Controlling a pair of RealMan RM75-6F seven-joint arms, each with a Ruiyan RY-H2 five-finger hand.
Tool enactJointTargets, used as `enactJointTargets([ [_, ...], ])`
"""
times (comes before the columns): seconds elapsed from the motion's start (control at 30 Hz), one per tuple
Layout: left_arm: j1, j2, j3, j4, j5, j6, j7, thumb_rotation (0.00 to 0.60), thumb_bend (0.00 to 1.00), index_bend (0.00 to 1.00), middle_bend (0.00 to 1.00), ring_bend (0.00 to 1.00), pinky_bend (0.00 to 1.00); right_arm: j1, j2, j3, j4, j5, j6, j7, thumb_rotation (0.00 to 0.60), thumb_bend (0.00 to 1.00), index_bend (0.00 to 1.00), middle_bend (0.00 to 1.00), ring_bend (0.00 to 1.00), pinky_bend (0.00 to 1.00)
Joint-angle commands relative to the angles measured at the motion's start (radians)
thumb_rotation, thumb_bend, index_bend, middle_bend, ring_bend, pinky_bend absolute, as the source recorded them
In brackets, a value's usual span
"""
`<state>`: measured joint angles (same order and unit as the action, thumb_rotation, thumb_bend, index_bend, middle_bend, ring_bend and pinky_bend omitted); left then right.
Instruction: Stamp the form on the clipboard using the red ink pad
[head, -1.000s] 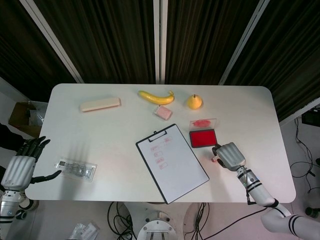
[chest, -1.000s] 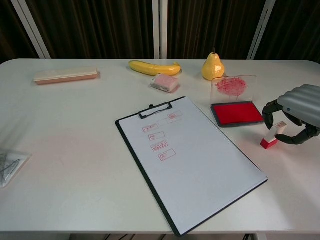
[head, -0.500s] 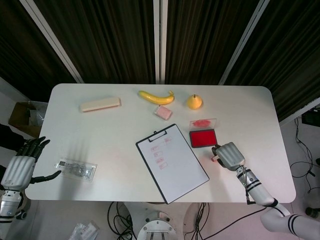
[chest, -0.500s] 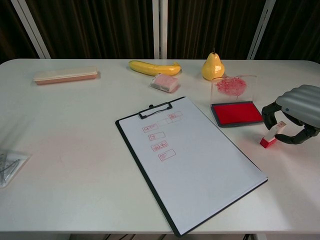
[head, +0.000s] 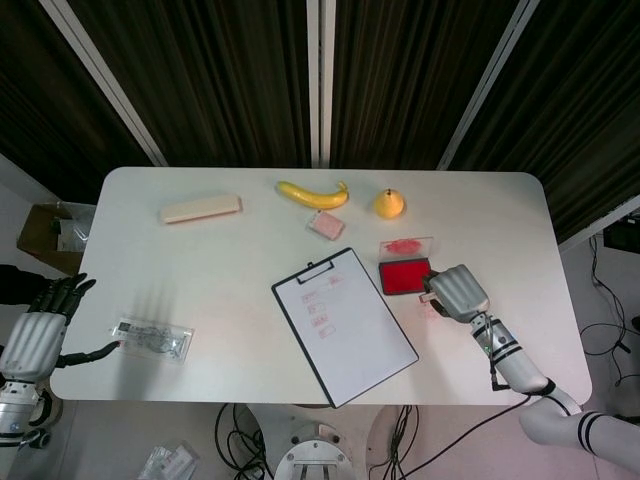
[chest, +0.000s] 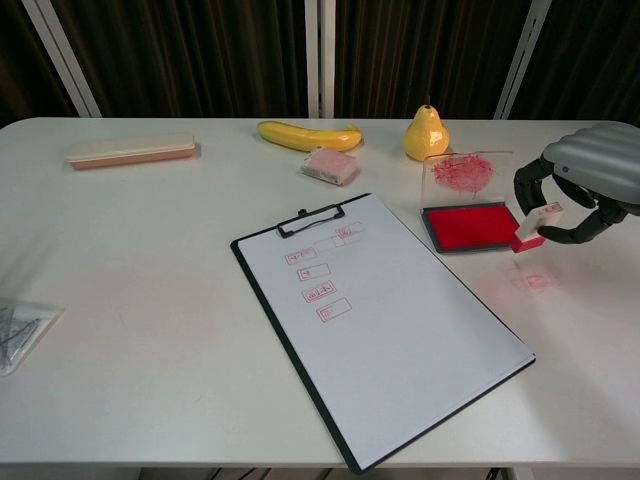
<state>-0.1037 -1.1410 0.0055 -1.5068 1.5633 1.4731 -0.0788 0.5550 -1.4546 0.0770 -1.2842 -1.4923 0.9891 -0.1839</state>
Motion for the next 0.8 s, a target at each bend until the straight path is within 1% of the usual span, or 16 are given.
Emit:
enactJointTargets([
  [0.03, 0.001, -0.001, 0.001, 0.003, -0.001, -0.002, -0.007, 0.234, 0.06, 0.11, 0.08, 0.09, 0.18, 0.062, 0.014, 0.06, 0.0, 0.087, -0.096, -0.001, 0.6, 0.39, 0.66, 0.55, 0.73, 0.88],
  [0.17, 0.001, -0.001, 0.002, 0.01, -0.003, -0.004, -0.024, 0.236, 0.06, 0.11, 0.08, 0.09, 0.18, 0.13, -0.01, 0.103, 0.056, 0.196, -0.218, -0.038, 0.6, 0.39, 0.66, 0.56, 0.73, 0.88],
  [0.3, 0.003, 0.0, 0.0, 0.017, -0.007, -0.003, -0.032, 0.234, 0.07, 0.11, 0.08, 0.09, 0.18, 0.172, -0.047, 0.115, 0.101, 0.256, -0.273, -0.069, 0.6, 0.4, 0.66, 0.56, 0.73, 0.88],
  [0.5, 0.001, 0.001, -0.001, 0.026, -0.011, -0.008, -0.042, 0.234, 0.06, 0.11, 0.08, 0.09, 0.18, 0.195, -0.096, 0.104, 0.141, 0.301, -0.296, -0.093, 0.6, 0.4, 0.67, 0.57, 0.73, 0.88],
  [0.8, -0.001, 0.0, -0.002, 0.029, -0.01, -0.01, -0.046, 0.237, 0.06, 0.11, 0.08, 0.09, 0.18, 0.191, -0.127, 0.079, 0.177, 0.303, -0.276, -0.075, 0.6, 0.4, 0.69, 0.58, 0.73, 0.88],
])
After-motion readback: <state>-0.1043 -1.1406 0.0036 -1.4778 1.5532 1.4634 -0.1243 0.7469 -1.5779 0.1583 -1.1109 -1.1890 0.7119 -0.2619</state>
